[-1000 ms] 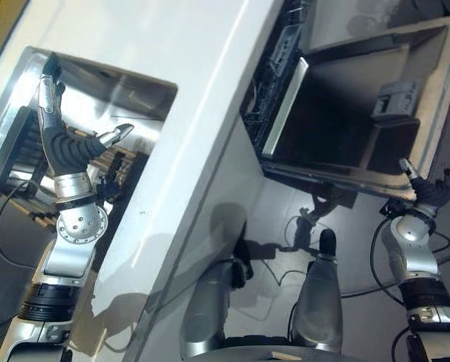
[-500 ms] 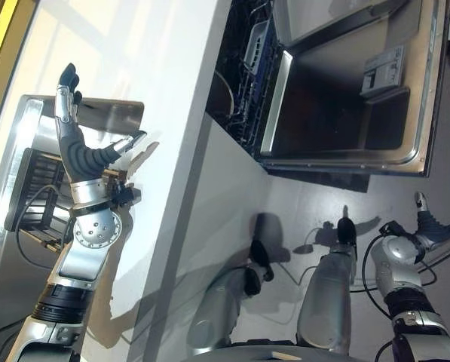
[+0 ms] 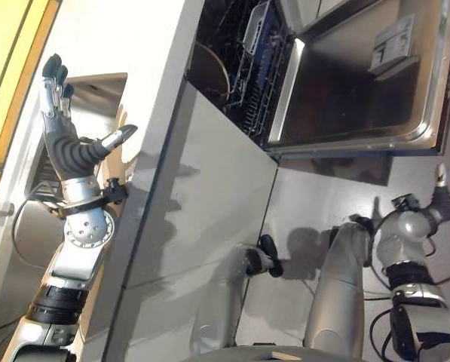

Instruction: Pick up plates and place into dishwasher.

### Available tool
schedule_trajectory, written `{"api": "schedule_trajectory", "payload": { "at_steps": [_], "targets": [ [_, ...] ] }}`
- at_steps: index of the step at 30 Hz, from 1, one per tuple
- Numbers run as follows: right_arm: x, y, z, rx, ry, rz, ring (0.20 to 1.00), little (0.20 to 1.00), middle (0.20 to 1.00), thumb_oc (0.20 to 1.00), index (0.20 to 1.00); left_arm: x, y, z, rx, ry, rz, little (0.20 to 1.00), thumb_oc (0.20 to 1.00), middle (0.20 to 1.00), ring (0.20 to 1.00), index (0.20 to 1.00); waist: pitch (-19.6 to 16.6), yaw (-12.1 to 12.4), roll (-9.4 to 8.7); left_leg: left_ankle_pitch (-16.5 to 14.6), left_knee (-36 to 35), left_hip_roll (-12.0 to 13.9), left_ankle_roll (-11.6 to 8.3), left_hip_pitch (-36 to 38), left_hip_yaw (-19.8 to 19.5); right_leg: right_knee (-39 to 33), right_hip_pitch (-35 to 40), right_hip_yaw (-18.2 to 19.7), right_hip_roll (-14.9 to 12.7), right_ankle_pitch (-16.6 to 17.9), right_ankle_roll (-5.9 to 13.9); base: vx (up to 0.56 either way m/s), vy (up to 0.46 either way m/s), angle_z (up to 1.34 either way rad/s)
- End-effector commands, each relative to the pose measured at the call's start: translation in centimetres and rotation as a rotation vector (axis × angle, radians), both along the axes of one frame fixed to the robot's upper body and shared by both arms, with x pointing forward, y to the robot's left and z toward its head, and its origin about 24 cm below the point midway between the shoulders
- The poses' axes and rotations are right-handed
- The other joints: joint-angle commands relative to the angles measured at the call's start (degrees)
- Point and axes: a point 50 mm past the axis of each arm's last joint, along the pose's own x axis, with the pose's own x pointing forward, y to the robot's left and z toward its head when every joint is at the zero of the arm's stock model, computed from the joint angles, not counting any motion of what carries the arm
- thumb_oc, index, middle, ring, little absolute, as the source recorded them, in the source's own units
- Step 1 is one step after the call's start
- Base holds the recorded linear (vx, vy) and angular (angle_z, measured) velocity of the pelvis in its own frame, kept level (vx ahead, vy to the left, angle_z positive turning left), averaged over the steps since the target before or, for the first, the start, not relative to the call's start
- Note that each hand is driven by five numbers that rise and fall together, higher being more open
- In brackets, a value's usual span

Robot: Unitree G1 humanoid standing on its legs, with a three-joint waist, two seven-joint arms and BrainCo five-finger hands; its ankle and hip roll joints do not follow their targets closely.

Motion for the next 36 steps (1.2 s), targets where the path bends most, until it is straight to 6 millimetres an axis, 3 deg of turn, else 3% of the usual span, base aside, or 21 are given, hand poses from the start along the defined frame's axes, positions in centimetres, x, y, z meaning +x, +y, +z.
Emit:
{"api": "schedule_trajectory", "payload": {
  "at_steps": [1,4,6,7,9,10,13,20,26,33,36],
  "targets": [
    [1.7,-1.3,6.5,-0.114,-0.237,0.196,1.000,1.000,1.000,1.000,1.000,-0.2,-0.3,0.9,-0.080,-0.075,-0.013,1.000,1.000,1.000,1.000,1.000,7.2,-1.8,5.74,-2.2,4.1,-0.6,1.71,-1.1,-2.5,8.5,2.1,0.3,0.2,-7.5,-7.49,-0.01,-0.113,-0.18],
    [4.4,1.2,8.4,-0.252,-0.170,0.542,1.000,1.000,1.000,1.000,1.000,-0.5,-0.2,1.4,-0.059,-0.090,-0.028,1.000,1.000,1.000,1.000,1.000,7.2,-0.7,5.22,-2.2,6.2,-0.9,1.64,-3.9,-3.6,11.0,-0.3,0.2,1.3,-8.6,-8.09,-0.02,-0.118,0.11],
    [5.9,2.6,8.7,-0.325,-0.074,0.753,1.000,1.000,1.000,1.000,1.000,-0.4,-0.1,1.8,-0.041,-0.097,-0.043,1.000,1.000,1.000,1.000,1.000,7.2,0.1,4.57,-1.9,7.4,-0.7,1.47,-5.5,-4.2,12.4,-1.6,0.1,1.9,-9.1,-8.19,0.02,-0.121,0.05],
    [6.1,2.8,8.5,-0.341,-0.048,0.812,1.000,1.000,1.000,1.000,1.000,-0.4,-0.2,1.9,-0.035,-0.095,-0.050,1.000,1.000,1.000,1.000,1.000,7.2,0.3,4.34,-3.1,8.3,-0.7,1.19,-5.3,-4.7,13.5,-1.3,0.3,2.3,-10.7,-7.99,-0.01,-0.117,0.08],
    [6.6,3.5,8.9,-0.389,-0.032,0.906,1.000,1.000,1.000,1.000,1.000,-0.1,-0.2,2.3,-0.020,-0.094,-0.055,1.000,1.000,1.000,1.000,1.000,7.2,0.7,3.88,-1.5,8.0,-0.4,1.46,-6.7,-4.7,13.1,-2.4,-0.3,2.4,-9.4,-8.29,-0.04,-0.101,0.02],
    [7.2,5.2,9.1,-0.432,-0.025,1.076,1.000,1.000,1.000,1.000,1.000,0.3,-0.4,2.9,-0.009,-0.092,-0.064,1.000,1.000,1.000,1.000,1.000,7.2,1.4,2.81,-1.3,8.1,-0.2,1.34,-7.0,-5.3,13.5,-2.2,-0.9,2.7,-9.8,-8.29,-0.01,-0.101,0.01],
    [7.8,7.8,9.4,-0.454,-0.022,1.223,1.000,1.000,1.000,1.000,1.000,0.6,-0.5,3.8,-0.003,-0.107,-0.063,1.000,1.000,1.000,1.000,1.000,7.2,2.1,1.68,-0.3,7.3,-0.3,1.28,-7.2,-6.0,12.7,-1.7,-1.8,2.8,-9.2,-8.30,-0.01,-0.100,0.03],
    [8.7,13.6,12.1,-0.572,-0.103,1.368,1.000,1.000,1.000,1.000,1.000,1.5,-0.4,4.7,0.019,-0.108,-0.064,1.000,1.000,1.000,1.000,1.000,7.2,3.9,-0.05,0.3,6.4,-0.5,1.44,-5.8,-7.4,11.5,1.2,-3.7,2.6,-9.1,-8.32,0.02,-0.039,0.08],
    [7.9,16.5,13.1,-0.683,-0.160,1.400,1.000,1.000,1.000,1.000,1.000,1.4,-0.2,4.8,0.032,-0.104,-0.073,1.000,1.000,1.000,1.000,1.000,7.2,5.0,-1.58,0.3,4.3,-0.9,1.54,-2.2,-8.3,7.8,6.5,-5.3,2.1,-8.1,-8.05,0.06,0.010,0.05],
    [7.2,18.3,13.0,-0.725,-0.210,1.460,1.000,1.000,1.000,1.000,1.000,1.6,0.3,5.4,0.031,-0.123,-0.047,1.000,1.000,1.000,1.000,1.000,7.2,6.4,-3.64,0.6,0.0,-1.2,1.22,4.4,-9.0,1.4,16.2,-8.5,0.5,-6.2,-7.48,0.06,0.005,0.04],
    [7.2,18.4,13.0,-0.721,-0.234,1.456,1.000,1.000,1.000,1.000,1.000,1.7,0.3,5.8,0.040,-0.129,-0.044,1.000,1.000,1.000,1.000,1.000,5.8,7.8,-5.59,0.5,-2.0,-1.1,1.10,7.4,-9.8,-2.1,21.3,-10.6,-0.2,-5.4,-7.04,0.08,-0.032,0.00]
  ]
}}
